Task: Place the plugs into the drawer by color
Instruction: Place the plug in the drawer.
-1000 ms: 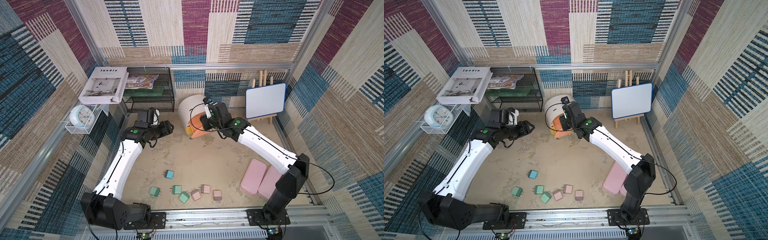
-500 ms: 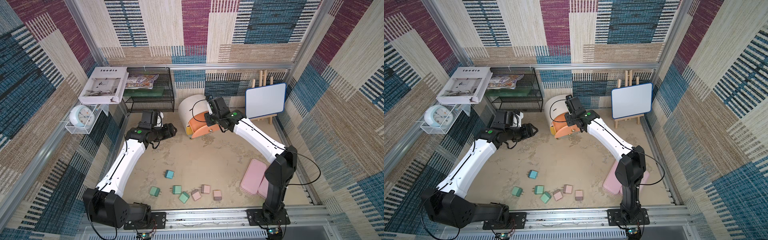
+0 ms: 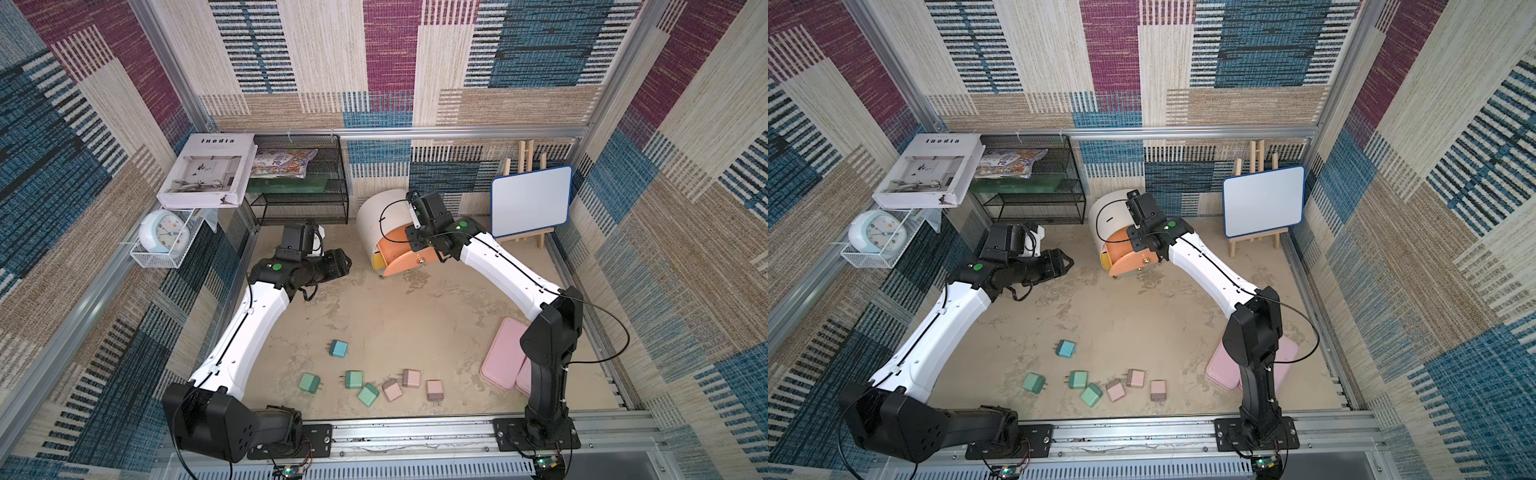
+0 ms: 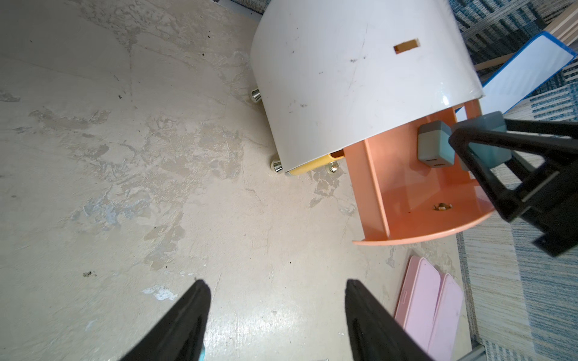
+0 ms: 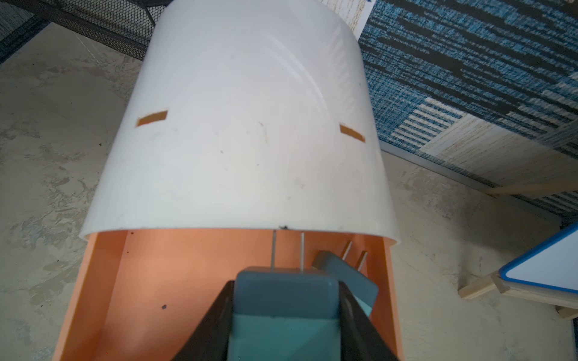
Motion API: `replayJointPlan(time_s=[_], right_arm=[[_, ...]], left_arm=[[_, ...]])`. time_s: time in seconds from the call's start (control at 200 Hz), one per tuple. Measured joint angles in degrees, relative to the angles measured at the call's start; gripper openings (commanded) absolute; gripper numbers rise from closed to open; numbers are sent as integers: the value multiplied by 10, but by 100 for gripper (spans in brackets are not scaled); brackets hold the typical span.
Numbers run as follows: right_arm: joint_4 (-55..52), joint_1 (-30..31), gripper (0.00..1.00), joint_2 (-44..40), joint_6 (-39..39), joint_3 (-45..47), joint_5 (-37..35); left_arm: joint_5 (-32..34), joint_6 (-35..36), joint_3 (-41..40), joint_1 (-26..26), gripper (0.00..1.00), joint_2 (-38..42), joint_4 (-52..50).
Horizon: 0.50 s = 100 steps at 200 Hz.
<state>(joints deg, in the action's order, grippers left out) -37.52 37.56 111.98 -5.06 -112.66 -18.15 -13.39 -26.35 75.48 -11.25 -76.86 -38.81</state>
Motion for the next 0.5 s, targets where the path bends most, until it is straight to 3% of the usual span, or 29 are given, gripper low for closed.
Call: replayJointPlan(time_s=[0.351, 0.501], right_arm=[[-8, 0, 60, -11, 11, -12, 0], [-6, 0, 62, -47, 17, -8, 10]], left_arm=[[17, 2, 1, 13, 73, 4, -1], [19, 2, 4, 22, 73, 4, -2]])
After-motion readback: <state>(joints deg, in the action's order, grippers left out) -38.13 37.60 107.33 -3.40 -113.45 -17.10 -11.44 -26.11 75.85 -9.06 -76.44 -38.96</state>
